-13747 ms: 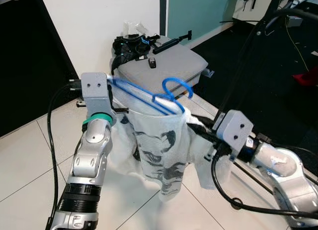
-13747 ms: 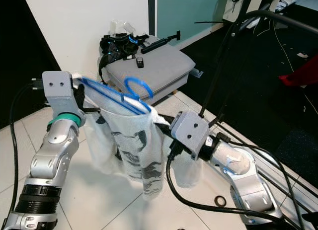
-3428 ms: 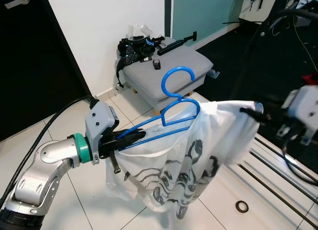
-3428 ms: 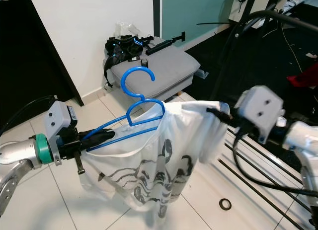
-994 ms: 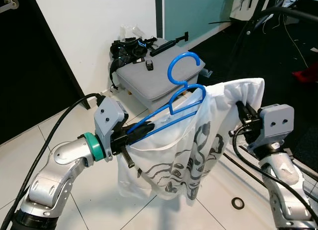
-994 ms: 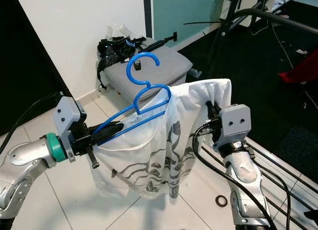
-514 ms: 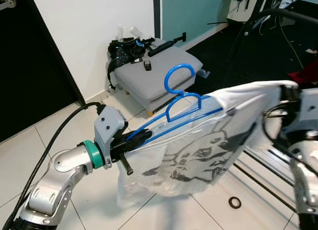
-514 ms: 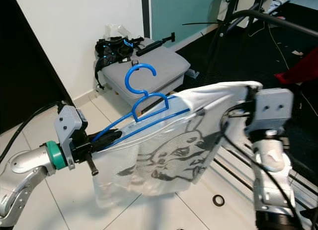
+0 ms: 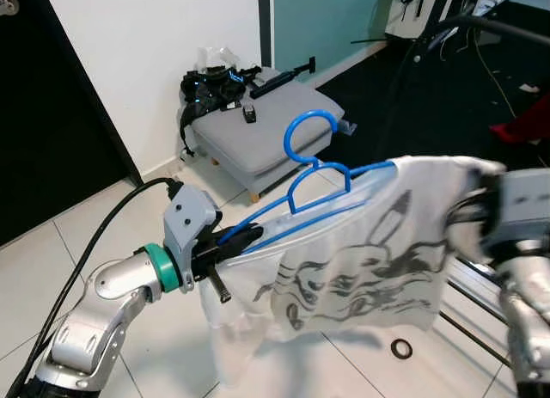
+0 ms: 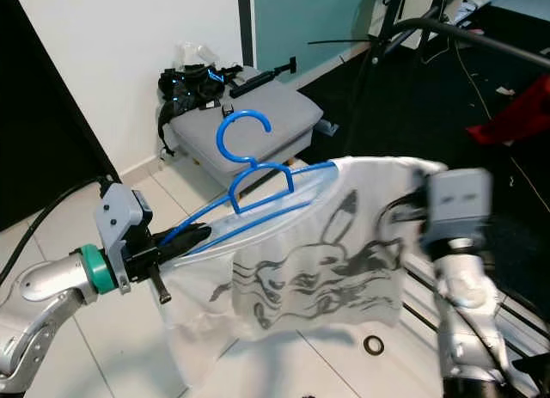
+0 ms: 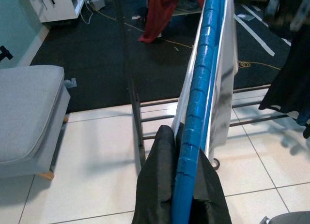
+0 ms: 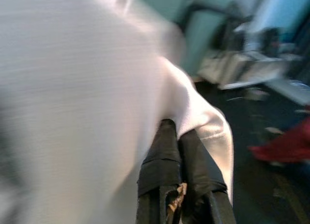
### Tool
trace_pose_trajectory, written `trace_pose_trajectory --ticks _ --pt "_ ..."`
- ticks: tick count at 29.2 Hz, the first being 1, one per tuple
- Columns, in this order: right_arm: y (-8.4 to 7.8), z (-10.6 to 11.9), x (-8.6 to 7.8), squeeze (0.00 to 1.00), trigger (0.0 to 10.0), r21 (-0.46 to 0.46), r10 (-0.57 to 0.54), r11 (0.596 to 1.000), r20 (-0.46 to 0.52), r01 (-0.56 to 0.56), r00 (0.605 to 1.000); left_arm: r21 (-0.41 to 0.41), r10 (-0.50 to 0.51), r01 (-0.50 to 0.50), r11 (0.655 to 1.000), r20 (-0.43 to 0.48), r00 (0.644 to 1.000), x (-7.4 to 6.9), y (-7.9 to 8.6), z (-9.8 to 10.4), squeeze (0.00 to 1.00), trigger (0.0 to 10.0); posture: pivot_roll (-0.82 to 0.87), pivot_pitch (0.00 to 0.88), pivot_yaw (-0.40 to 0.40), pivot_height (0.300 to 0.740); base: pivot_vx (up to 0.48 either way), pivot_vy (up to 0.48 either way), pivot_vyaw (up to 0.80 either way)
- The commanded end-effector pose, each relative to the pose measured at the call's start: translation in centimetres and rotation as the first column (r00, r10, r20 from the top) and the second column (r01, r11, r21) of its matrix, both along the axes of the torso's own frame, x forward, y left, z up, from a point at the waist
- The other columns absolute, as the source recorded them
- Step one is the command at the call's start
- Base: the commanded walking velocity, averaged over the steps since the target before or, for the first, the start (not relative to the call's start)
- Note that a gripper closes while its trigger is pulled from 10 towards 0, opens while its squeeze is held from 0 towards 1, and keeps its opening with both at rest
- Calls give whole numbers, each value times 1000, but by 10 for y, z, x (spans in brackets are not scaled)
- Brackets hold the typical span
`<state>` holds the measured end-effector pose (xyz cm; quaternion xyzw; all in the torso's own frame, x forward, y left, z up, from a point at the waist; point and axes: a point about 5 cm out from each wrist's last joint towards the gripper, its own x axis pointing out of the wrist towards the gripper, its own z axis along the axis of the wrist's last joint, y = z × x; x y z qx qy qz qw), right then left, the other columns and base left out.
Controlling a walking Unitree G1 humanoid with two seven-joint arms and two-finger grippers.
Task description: Hang hanger
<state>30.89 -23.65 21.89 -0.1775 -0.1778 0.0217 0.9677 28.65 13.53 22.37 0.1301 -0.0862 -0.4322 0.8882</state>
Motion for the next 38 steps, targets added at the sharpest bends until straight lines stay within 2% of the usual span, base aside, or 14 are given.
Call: trace_pose_trajectory --ticks 1,5,6,7,9,10,14,15,21,24,28,31,35,38 --pt "18 -2 -3 0 10000 -24 101 995 -2 -101 995 5 -10 10 1000 6 1000 -1 0 0 0 0 -172 186 136 740 0 0 0" --pt "38 -4 -6 0 10000 -40 218 975 -5 -218 976 9 -19 19 1000 6 1000 -2 -3 0 0 0 -170 183 135 740 0 0 0" --pt "48 -4 -8 98 10000 -39 277 960 -10 -277 961 17 -20 20 1000 3 1000 -2 -5 -1 0 0 -168 181 135 740 0 0 0" --pt "54 -5 -9 725 10000 -48 312 949 -14 -312 950 25 -20 20 999 -3 1000 -3 -8 -2 0 0 -168 178 134 740 0 0 0" --pt "58 -5 -10 725 10000 -56 331 942 -16 -331 944 30 -20 20 999 -7 1000 -3 -10 -3 0 0 -168 178 134 740 0 0 0" --pt "59 -5 -11 1000 10000 -43 350 935 -22 -351 936 33 -18 18 999 -9 1000 -3 -12 -5 0 0 -168 177 132 740 0 0 0" --pt "54 -8 -13 1000 10000 -91 340 934 -66 -345 938 41 -9 10 999 -18 1000 -3 -16 -8 0 0 -171 175 132 740 0 0 0" --pt "49 -8 -14 0 10000 -108 322 938 -78 -329 944 50 0 1 999 -23 1000 -2 -16 -9 0 0 -175 174 132 740 0 0 0" --pt "25 -12 -21 0 10000 -189 251 942 -145 -276 957 93 49 -46 995 -29 998 5 -10 -13 0 0 -178 176 144 740 0 0 0" --pt "11 -10 -31 0 10000 -122 247 956 -148 -265 958 106 76 -72 992 -34 997 9 -8 -13 0 0 -182 177 147 740 0 0 0" --pt "45 -47 -65 0 10000 177 556 831 -277 -528 783 75 108 -102 992 -82 991 11 -19 -15 0 0 -188 178 156 740 0 0 0" --pt "66 -70 -76 0 10000 247 618 786 -318 -567 719 37 126 -123 992 -110 986 13 -28 -15 0 0 -193 182 158 740 0 0 0" --pt "85 -102 -74 0 10000 280 526 848 -337 -451 781 -26 141 -145 989 -124 982 15 -45 -10 0 0 -195 185 156 740 0 0 0" --pt "81 -112 -58 0 10000 278 248 946 -290 -166 924 -62 119 -129 990 -146 982 12 -62 -10 0 0 -203 185 156 740 0 0 0"
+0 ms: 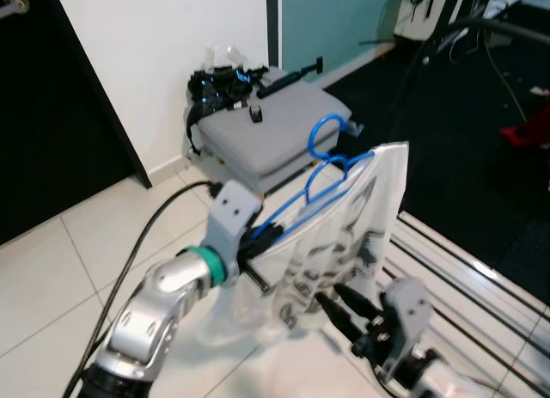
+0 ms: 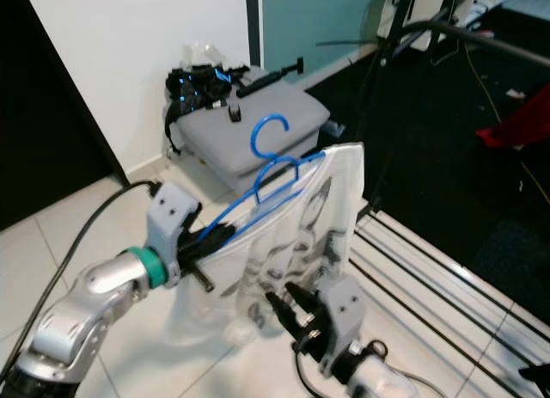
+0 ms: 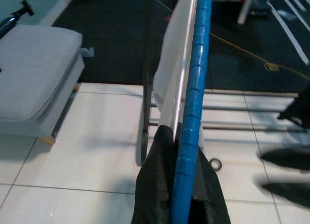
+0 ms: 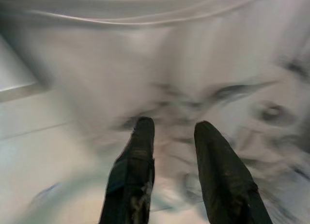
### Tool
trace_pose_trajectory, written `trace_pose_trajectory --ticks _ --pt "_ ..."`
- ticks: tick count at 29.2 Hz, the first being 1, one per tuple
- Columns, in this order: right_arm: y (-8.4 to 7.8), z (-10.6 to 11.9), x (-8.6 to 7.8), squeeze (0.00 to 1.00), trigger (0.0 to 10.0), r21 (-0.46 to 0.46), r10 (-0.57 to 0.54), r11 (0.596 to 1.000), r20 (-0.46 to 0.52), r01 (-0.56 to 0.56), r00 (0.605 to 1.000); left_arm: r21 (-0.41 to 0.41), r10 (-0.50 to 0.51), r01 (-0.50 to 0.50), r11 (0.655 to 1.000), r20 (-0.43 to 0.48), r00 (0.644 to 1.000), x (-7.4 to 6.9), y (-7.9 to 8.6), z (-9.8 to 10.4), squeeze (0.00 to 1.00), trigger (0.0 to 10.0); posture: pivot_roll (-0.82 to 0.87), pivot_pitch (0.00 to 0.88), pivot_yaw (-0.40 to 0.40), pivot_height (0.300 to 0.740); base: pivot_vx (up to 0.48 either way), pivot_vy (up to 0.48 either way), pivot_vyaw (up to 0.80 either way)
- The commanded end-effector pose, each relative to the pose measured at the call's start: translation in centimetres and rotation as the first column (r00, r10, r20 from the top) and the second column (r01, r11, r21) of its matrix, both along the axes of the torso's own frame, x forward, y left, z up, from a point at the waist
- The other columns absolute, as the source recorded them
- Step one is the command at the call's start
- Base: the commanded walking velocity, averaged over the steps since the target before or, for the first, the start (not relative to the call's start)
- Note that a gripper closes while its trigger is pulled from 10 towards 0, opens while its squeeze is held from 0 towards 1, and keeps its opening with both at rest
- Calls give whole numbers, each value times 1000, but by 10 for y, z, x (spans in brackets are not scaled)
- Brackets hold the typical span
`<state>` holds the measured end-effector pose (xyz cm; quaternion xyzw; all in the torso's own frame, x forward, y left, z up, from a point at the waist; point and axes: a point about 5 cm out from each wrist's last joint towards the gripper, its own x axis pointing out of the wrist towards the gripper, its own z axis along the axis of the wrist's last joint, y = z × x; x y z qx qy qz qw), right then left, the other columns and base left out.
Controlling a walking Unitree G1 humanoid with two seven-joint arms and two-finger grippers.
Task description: Hang hanger
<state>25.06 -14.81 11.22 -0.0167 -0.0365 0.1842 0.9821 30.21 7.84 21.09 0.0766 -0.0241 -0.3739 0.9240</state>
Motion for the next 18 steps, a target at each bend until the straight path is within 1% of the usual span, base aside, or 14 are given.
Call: trace_pose_trajectory --ticks 1,2,3,4,6,10,11,12,13,14,16,17,18 --pt "-8 -5 0 0 10000 -19 -109 994 8 109 994 -11 -16 16 1000 6 1000 -4 -5 3 0 0 -203 185 156 740 0 0 0" --pt "-5 -1 2 0 10000 -3 -193 981 35 193 981 -25 -18 18 1000 -3 1000 -5 -12 2 0 3059 -206 186 157 740 0 0 0" --pt "-4 3 1 0 10000 4 -216 976 52 217 975 -25 -23 22 999 -15 1000 -6 -15 1 0 10000 -210 185 156 740 0 0 0" --pt "-4 3 1 0 10000 4 -216 976 52 217 975 -25 -23 22 999 -15 1000 -6 -15 1 0 10000 -210 185 156 740 0 0 0" --pt "-6 9 1 0 10000 11 -269 963 81 269 960 -26 -30 29 999 -42 999 -7 -18 0 0 10000 -213 187 153 740 0 0 0" --pt "-8 11 2 0 10000 12 -290 957 91 290 953 -26 -32 31 999 -55 998 -7 -19 -1 0 10000 -213 187 153 740 0 0 0" --pt "-13 16 2 0 10000 6 -333 942 117 335 936 -19 -31 30 999 -87 996 -7 -20 -1 0 10000 -214 190 154 740 0 0 0" --pt "-13 16 2 0 10000 6 -333 942 117 335 936 -19 -31 30 999 -87 996 -7 -20 -1 0 10000 -214 190 154 740 0 0 0" --pt "-19 24 1 0 10000 2 -389 919 163 394 907 3 -24 25 1000 -121 992 -7 -21 -2 0 10000 -216 191 155 740 0 0 0" --pt "-24 34 -1 0 10000 1 -447 889 218 458 867 13 -18 20 1000 -142 990 -8 -22 -2 0 10000 -218 193 157 740 0 0 0" --pt "-30 48 -5 0 10000 8 -513 846 281 533 811 22 -6 9 1000 -153 988 -8 -23 0 0 10000 -220 194 158 740 0 0 0" --pt "-30 51 -7 0 10000 10 -528 836 294 549 797 22 -1 4 1000 -151 989 -8 -23 0 0 10000 -220 194 158 740 0 0 0" --pt "-30 51 -7 0 10000 10 -528 836 294 549 797 22 -1 4 1000 -151 989 -8 -23 0 0 10000 -220 194 158 740 0 0 0"
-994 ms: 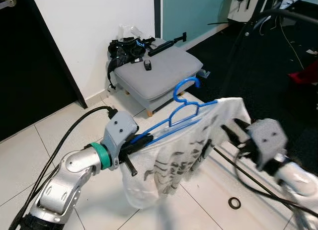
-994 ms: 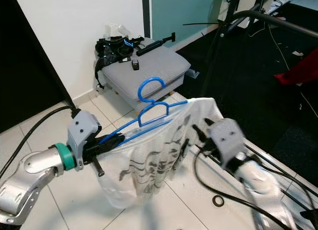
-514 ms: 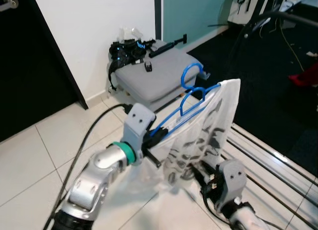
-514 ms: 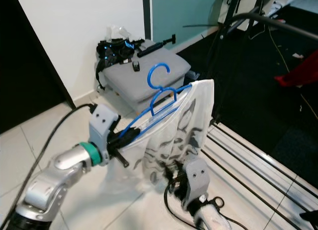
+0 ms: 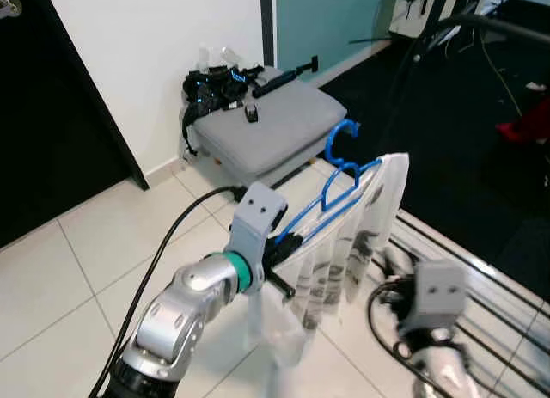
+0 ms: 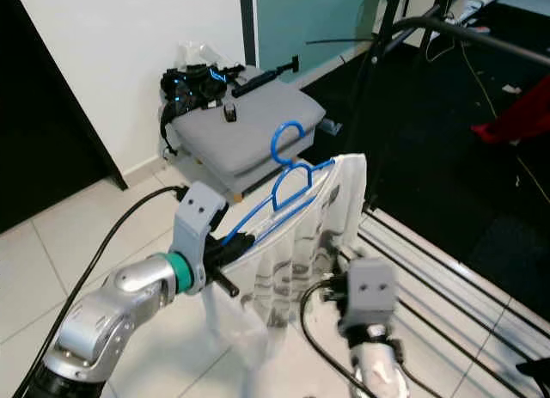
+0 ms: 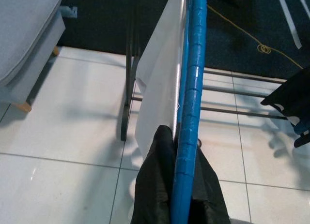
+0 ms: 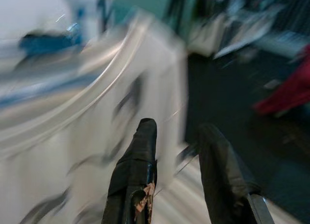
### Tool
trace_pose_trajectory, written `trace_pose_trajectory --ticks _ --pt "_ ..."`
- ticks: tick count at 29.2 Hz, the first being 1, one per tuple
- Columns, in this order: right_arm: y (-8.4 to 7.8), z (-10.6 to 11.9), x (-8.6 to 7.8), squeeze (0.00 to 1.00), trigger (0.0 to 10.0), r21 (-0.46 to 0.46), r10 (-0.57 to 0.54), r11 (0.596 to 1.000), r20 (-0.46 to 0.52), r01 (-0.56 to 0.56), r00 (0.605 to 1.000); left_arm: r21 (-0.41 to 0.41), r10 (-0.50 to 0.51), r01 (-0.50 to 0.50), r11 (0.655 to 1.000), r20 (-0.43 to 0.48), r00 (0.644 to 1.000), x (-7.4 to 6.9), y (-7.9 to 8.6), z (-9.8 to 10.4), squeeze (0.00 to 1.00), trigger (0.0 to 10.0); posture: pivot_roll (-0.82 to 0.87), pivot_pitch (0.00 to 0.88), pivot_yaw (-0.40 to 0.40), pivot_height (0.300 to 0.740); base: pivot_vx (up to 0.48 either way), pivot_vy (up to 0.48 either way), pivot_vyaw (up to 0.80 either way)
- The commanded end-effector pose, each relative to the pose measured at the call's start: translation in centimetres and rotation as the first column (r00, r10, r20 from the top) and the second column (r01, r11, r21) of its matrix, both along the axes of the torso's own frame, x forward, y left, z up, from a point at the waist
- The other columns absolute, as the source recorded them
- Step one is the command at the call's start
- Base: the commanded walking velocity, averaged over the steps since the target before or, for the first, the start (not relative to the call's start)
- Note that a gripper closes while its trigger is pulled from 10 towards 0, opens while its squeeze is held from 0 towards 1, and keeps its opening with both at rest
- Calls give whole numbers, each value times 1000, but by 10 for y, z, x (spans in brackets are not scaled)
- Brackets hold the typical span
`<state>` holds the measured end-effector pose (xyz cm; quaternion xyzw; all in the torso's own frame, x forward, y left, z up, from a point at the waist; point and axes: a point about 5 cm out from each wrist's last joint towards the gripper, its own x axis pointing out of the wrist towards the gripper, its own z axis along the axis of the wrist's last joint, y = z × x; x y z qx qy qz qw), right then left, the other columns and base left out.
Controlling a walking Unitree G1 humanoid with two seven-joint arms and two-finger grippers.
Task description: Hang hanger
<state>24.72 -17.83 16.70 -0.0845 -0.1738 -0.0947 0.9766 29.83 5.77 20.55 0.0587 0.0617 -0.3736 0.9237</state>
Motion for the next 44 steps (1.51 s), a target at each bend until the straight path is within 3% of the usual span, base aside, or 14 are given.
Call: trace_pose_trajectory --ticks 1,5,10,14,22,27,35,44 --pt "0 1 -6 0 10000 -34 -64 997 10 64 998 -14 -8 8 1000 24 1000 -3 -3 6 0 10000 -227 195 159 740 0 0 0" --pt "-2 17 -16 0 10000 -84 -187 977 86 194 979 -98 22 -17 995 54 998 -2 -5 13 0 10000 -239 194 160 740 0 0 0" --pt "-8 20 -16 0 10000 -120 -229 963 109 241 967 -179 44 -25 984 105 993 -1 -5 16 0 10000 -267 191 168 740 0 0 0" --pt "-9 18 -13 0 10000 -113 -227 965 96 237 969 -150 63 -42 988 133 989 -1 -6 15 0 10000 -271 191 167 740 0 0 0" --pt "-16 16 -5 0 10000 -117 -237 963 74 245 969 -159 80 -62 985 107 991 1 -4 9 0 10000 -278 186 164 740 0 0 0" --pt "-15 15 1 0 10000 -90 -211 972 55 215 976 -165 112 -93 982 114 987 4 -1 6 0 10000 -276 187 157 740 0 0 -773" --pt "-5 24 18 0 10000 -137 -101 984 68 110 993 -89 207 -192 977 215 954 7 13 -2 0 10000 -238 173 94 740 0 0 -764" --pt "5 27 30 0 10000 -141 -33 989 68 43 997 -100 285 -269 958 223 932 11 29 -1 0 10000 -211 165 75 740 0 0 -769"
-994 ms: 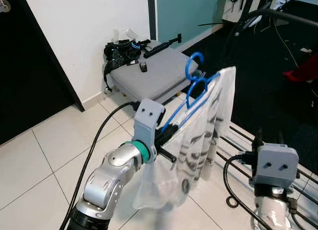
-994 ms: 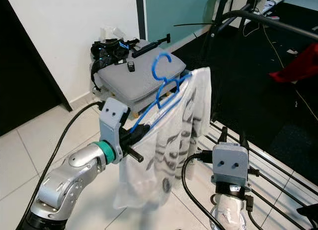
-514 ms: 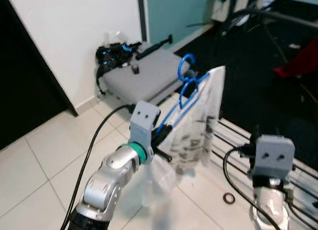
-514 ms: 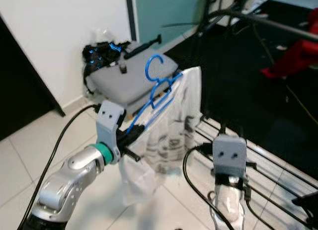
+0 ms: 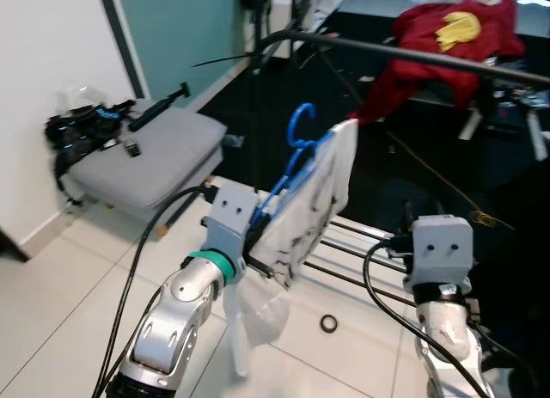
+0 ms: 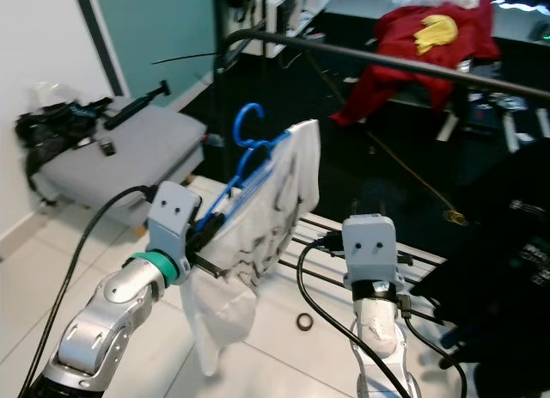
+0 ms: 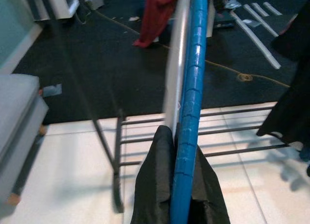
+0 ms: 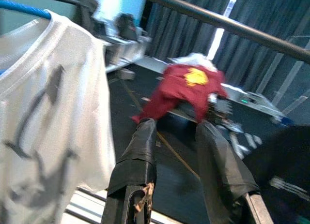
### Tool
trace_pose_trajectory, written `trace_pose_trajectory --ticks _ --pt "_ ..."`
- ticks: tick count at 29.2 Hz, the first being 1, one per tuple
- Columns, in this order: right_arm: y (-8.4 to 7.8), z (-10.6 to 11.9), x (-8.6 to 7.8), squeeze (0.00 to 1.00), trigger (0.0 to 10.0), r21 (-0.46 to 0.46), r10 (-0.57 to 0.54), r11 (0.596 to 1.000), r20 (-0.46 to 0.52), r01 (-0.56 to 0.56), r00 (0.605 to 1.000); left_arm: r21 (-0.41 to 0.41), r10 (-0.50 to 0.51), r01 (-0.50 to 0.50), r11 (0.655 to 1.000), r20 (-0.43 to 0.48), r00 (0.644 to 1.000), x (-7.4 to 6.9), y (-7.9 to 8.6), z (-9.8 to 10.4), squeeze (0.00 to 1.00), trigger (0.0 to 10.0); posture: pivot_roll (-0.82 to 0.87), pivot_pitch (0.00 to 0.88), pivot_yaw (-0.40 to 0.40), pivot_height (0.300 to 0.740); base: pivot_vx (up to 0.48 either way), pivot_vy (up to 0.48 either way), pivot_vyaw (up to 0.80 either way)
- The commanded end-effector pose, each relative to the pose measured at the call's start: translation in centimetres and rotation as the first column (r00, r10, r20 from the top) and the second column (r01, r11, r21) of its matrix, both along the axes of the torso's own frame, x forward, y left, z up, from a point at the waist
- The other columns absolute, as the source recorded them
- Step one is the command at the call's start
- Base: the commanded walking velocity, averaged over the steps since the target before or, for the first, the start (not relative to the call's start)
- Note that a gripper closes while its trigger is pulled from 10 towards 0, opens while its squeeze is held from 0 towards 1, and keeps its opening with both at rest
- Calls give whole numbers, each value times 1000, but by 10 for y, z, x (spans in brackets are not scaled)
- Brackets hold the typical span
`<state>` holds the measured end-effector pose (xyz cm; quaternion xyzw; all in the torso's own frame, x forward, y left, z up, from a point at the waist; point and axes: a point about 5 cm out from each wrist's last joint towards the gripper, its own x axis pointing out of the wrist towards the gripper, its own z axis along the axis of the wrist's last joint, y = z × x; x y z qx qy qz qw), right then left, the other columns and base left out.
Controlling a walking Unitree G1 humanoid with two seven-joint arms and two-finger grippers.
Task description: Hang hanger
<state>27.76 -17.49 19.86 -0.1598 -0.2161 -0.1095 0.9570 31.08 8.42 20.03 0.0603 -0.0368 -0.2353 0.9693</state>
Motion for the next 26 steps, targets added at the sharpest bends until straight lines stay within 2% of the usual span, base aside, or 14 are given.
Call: trace_pose_trajectory --ticks 1,6,7,12,13,14,15,16,18,19,20,26 --pt "3 -5 0 0 10000 13 15 1000 -13 -15 1000 -7 9 -9 1000 35 999 -1 4 4 0 10000 -210 155 85 740 0 0 -775" --pt "5 -6 3 0 10000 22 24 999 -13 -24 1000 -2 54 -54 999 55 997 3 12 1 0 10000 -214 144 88 740 0 0 -770" --pt "7 -5 5 0 10000 26 32 999 -8 -32 999 14 99 -100 995 58 993 7 18 0 0 10000 -216 140 89 740 0 0 -775" --pt "10 -3 9 0 10000 31 48 998 -2 -48 999 52 187 -190 980 57 981 13 31 -4 0 10000 -214 143 84 740 0 0 -775" --pt "16 -1 13 0 10000 28 69 997 1 -69 998 70 262 -265 962 47 964 17 45 -10 0 10000 -214 146 78 740 0 0 -781" --pt "16 -1 13 0 10000 28 69 997 1 -69 998 70 262 -265 962 47 964 17 45 -10 0 10000 -214 146 78 740 0 0 -781" --pt "21 1 17 0 10000 28 93 995 2 -93 996 84 329 -331 940 33 944 18 59 -17 0 10000 -209 145 59 740 0 0 -781" --pt "21 1 17 0 10000 28 93 995 2 -93 996 84 329 -331 940 33 944 18 59 -17 0 10000 -209 145 59 740 0 0 -781" --pt "28 3 22 0 10000 27 131 991 -3 -131 991 90 413 -413 906 29 910 17 79 -25 0 10000 -201 147 12 740 0 0 -781" --pt "28 3 22 0 10000 27 131 991 -3 -131 991 90 413 -413 906 29 910 17 79 -25 0 10000 -201 147 12 740 0 0 -781" --pt "31 4 25 0 10000 21 157 987 -9 -157 988 64 442 -443 894 32 897 14 87 -25 0 10000 -198 148 0 740 0 0 -781" --pt "32 4 28 0 10000 18 170 985 -11 -169 985 34 446 -448 894 40 894 9 84 -24 0 10000 -174 148 3 740 0 0 -792"
